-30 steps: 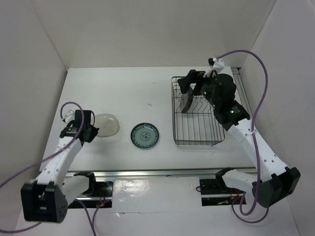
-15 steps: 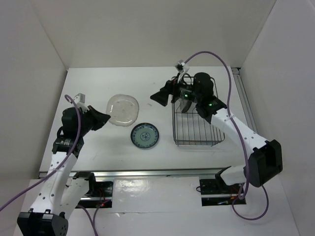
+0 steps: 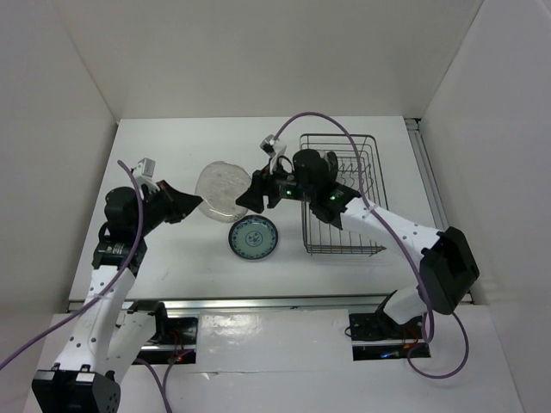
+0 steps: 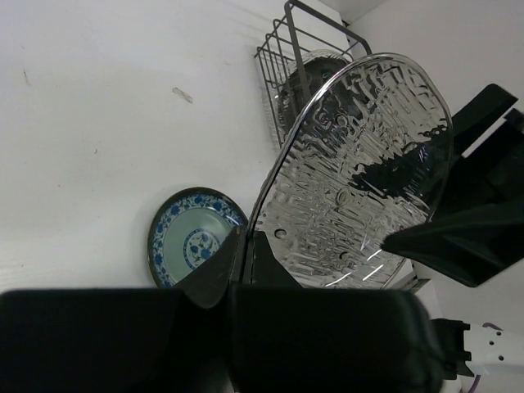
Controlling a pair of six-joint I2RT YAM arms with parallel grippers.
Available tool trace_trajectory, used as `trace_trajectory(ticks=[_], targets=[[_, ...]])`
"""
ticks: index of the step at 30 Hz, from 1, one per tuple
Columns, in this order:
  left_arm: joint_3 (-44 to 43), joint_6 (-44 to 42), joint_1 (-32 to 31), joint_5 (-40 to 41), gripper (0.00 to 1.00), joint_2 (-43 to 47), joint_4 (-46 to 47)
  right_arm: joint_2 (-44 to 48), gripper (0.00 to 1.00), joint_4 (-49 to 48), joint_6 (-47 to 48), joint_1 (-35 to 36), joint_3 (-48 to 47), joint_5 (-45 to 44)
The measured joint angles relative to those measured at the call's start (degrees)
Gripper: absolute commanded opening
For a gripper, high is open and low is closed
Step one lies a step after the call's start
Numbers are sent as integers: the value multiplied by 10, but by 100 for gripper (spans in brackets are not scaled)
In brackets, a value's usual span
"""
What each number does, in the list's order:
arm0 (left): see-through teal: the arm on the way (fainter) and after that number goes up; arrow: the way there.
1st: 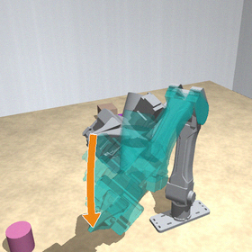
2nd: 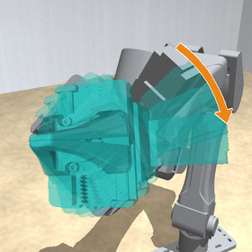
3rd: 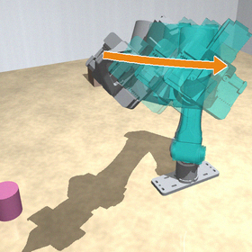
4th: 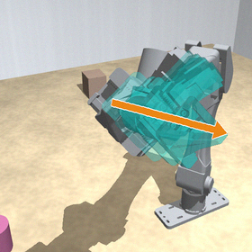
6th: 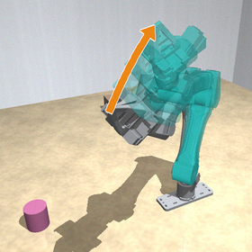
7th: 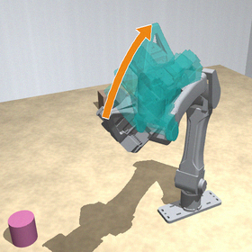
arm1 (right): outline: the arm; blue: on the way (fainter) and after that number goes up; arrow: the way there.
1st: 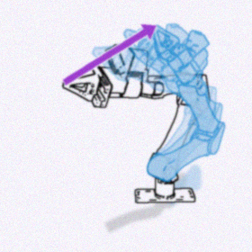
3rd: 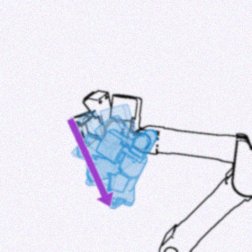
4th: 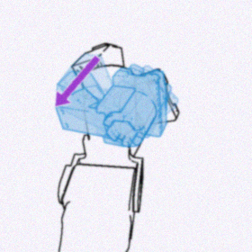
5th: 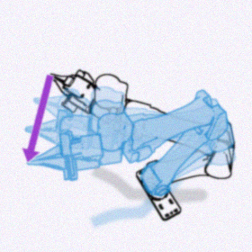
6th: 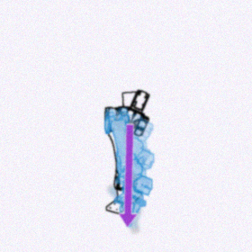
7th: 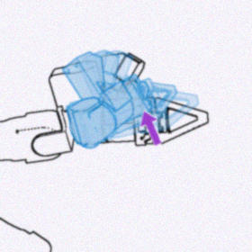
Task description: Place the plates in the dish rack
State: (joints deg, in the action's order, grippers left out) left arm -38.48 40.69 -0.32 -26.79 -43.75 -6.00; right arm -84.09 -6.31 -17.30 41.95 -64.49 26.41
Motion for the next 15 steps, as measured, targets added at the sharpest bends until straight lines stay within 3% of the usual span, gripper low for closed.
trace_trajectory(ticks=[1, 2, 3, 5, 6, 7, 9, 10, 11, 15], targets=[[2, 0, 0, -4, 0, 0, 2, -5, 57, 1, 2, 5, 0, -9], [3, 0, 0, -7, 0, 0, 2, -10, 41, 1, 3, 11, 0, -18], [3, 0, 0, -8, 0, 0, 3, -13, 34, 2, 7, 14, 0, -26], [7, 0, 1, -6, 0, 0, 7, -16, 30, 4, 0, 20, 0, -47], [9, 0, 2, -6, 0, -1, 10, -16, 10, 4, -2, 22, 0, -55], [10, -2, 2, -6, 0, -2, 11, -16, 3, 5, -5, 25, 0, -71], [14, -3, 3, -9, 0, -5, 17, -16, 1, 3, -16, 26, -2, -96], [14, -3, 3, -9, 5, -6, 19, -15, 0, 7, -20, 26, -2, -106], [14, -3, 2, -10, 29, -10, 21, -14, 0, 8, -24, 27, -2, -116], [14, -3, 2, -9, 91, -20, 13, 10, 0, 30, -20, 38, -2, -209]])
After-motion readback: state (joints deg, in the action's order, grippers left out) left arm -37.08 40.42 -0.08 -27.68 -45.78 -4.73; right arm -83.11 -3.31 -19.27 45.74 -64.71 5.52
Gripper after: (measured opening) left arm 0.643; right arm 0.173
